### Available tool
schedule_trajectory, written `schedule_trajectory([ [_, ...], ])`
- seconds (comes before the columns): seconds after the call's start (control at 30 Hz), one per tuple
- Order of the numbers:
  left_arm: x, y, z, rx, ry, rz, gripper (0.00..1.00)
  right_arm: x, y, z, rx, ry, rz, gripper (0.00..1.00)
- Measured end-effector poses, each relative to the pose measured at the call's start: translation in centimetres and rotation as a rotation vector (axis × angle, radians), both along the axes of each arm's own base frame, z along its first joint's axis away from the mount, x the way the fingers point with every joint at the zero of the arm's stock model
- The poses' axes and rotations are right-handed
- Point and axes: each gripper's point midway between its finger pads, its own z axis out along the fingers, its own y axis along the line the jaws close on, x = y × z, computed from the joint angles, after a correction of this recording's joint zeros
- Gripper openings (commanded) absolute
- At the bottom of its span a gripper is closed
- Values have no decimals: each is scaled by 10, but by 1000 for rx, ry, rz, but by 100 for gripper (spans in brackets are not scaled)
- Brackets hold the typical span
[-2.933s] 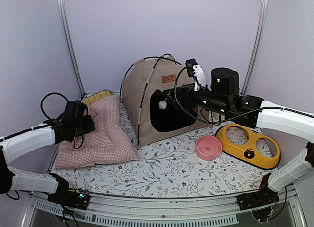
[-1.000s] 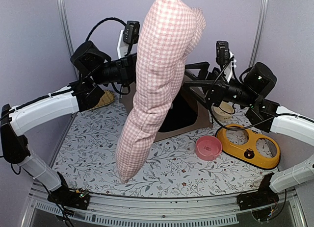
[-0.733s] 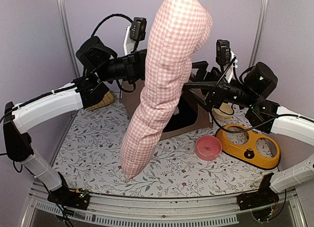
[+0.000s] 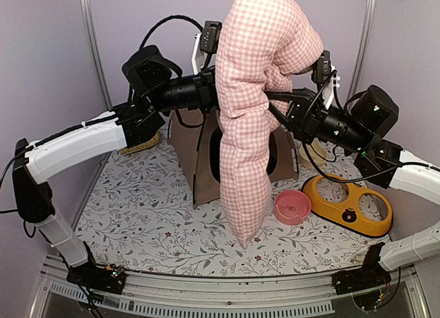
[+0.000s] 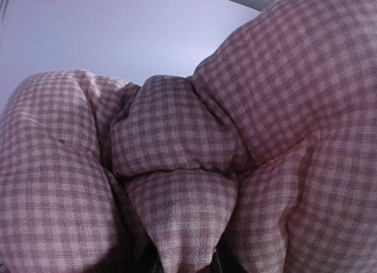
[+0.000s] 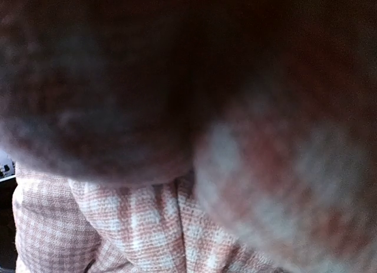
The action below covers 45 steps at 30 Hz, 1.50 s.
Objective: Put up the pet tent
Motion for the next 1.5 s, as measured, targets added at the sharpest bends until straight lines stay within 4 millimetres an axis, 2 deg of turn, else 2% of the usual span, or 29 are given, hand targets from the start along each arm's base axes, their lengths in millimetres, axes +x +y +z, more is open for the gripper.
schedule_trajectory([
  [0.13,11,-6,-6,21,11,80,47,6,-15,-2,-30,51,-95,0],
  [0.27,30,-6,-14,58,32,206,61,12,-36,-4,-62,91,-206,0],
  [0.37,41,4,-20,85,44,312,69,15,-56,-6,-79,118,-293,0],
  [0.5,52,28,-22,101,56,466,71,24,-73,-19,-136,164,-401,0],
  [0.6,62,50,-24,112,66,595,70,39,-82,-46,-225,232,-503,0],
  [0.7,77,71,-36,148,84,739,67,56,-89,-77,-330,302,-595,0],
  [0.83,105,90,-67,246,118,914,63,80,-101,-114,-451,406,-697,0],
  [0.97,134,106,-111,383,149,1049,63,103,-111,-153,-574,516,-779,0],
  [1.1,156,117,-152,512,162,1146,66,114,-107,-187,-707,598,-801,0],
  [1.3,170,123,-209,669,179,1219,68,124,-93,-224,-859,672,-782,0],
  [1.5,171,134,-261,786,211,1238,66,124,-82,-249,-959,726,-731,0],
])
